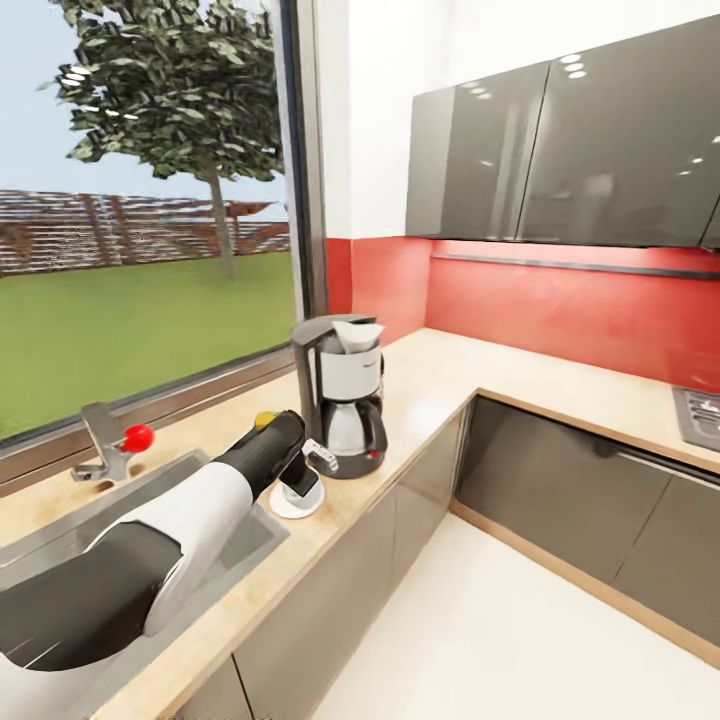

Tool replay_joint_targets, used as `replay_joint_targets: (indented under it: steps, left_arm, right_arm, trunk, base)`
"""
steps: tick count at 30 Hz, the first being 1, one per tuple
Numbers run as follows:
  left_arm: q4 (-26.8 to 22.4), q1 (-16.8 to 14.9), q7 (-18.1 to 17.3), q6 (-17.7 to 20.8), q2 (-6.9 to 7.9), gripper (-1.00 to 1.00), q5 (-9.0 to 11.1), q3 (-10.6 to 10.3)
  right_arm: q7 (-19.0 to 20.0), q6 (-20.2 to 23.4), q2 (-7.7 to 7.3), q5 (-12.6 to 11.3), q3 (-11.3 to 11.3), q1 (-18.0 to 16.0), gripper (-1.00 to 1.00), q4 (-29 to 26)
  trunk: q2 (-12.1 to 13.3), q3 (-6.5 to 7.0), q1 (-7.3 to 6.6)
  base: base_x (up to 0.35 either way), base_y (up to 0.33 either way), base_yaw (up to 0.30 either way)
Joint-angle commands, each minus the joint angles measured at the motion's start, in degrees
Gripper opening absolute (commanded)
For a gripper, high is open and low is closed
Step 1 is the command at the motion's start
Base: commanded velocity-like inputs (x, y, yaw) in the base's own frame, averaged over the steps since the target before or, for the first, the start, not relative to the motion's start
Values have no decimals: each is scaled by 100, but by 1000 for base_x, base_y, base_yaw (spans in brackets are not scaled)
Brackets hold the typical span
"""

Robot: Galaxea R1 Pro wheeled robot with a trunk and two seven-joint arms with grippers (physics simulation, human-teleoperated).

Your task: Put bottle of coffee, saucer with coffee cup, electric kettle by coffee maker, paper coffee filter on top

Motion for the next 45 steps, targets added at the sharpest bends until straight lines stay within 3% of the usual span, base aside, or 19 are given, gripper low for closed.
replay_joint_targets:
  steps: [1, 13, 27, 45]
  left_arm:
    - [-2, -7, -59, 5, 1, -100, -64, -21]
    - [7, 184, -20, -3, 197, -100, -89, -24]
    - [-1, 249, -18, -12, 174, -100, -92, -61]
    - [-3, 371, -21, -21, 172, -100, -98, -63]
  right_arm:
    - [27, 36, -1, 51, -15, 0, 100, -18]
    - [27, 36, -1, 49, -16, 0, 100, -18]
    - [24, 27, -1, 57, -6, 0, 100, -18]
    - [19, 36, -1, 57, -15, 1, 100, -18]
  trunk:
    - [-14, -14, 4]
    - [-14, -14, 4]
    - [-14, -14, 4]
    - [-14, -14, 4]
  base:
    - [24, -108, 272]
    - [4, -14, 276]
    - [121, -7, 102]
    - [141, -152, 0]
